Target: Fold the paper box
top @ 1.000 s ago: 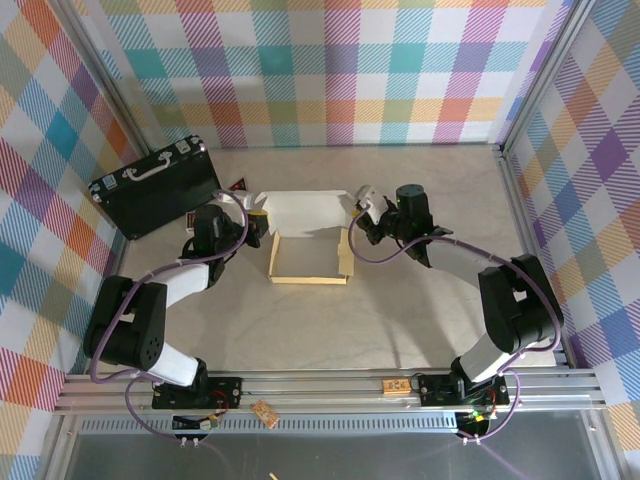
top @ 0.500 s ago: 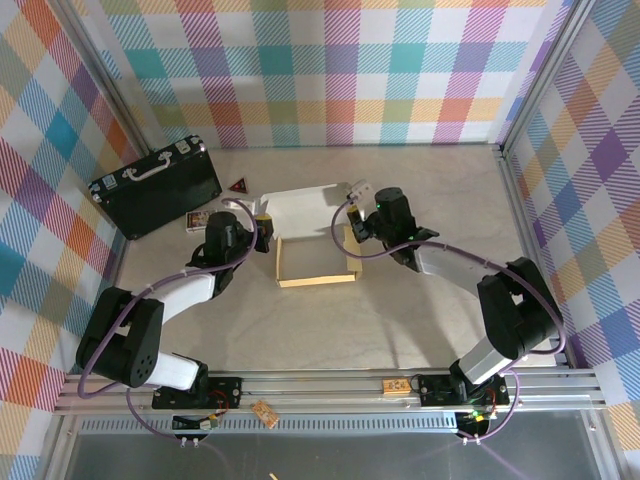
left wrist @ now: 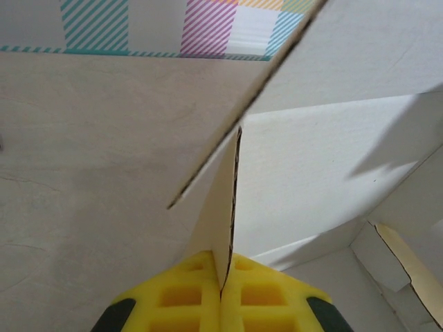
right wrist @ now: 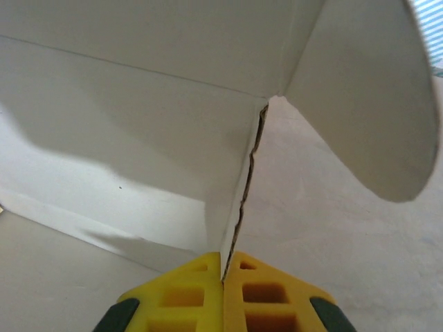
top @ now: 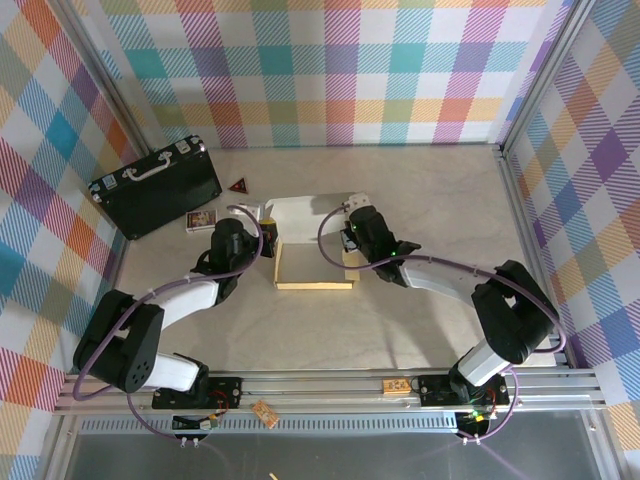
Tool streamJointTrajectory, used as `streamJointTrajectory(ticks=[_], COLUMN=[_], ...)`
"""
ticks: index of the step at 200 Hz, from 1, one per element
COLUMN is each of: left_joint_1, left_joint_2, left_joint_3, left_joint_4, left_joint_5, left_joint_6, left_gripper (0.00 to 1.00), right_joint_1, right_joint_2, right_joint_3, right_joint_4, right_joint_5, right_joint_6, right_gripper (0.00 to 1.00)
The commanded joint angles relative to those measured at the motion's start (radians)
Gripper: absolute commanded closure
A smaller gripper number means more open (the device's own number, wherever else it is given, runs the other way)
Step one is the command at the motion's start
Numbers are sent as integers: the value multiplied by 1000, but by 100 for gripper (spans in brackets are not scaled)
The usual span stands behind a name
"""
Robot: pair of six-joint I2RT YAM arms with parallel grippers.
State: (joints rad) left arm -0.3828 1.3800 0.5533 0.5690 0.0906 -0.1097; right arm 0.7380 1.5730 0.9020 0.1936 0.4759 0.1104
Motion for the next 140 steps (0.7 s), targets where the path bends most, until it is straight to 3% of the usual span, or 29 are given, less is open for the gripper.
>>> streamJointTrajectory(ticks=[1,54,140], left_joint_1=[-43,-66,-150], left_joint_2=[-22,-65,-130], left_joint_3=[-61,-97,-130], left_joint_4=[-85,-125,-131], left_joint_5=[61,43,-164], left_joint_6=[14,-5,-182], left_gripper=[100,100,100], right_joint_1=[56,100,189], right_joint_2=[-16,1,-8], right_joint_3=[-41,-6,-26], right_joint_4=[-15,-130,-181], right_joint_5=[14,75,201], right_joint_6=[82,202,288], right_gripper=[100,100,100])
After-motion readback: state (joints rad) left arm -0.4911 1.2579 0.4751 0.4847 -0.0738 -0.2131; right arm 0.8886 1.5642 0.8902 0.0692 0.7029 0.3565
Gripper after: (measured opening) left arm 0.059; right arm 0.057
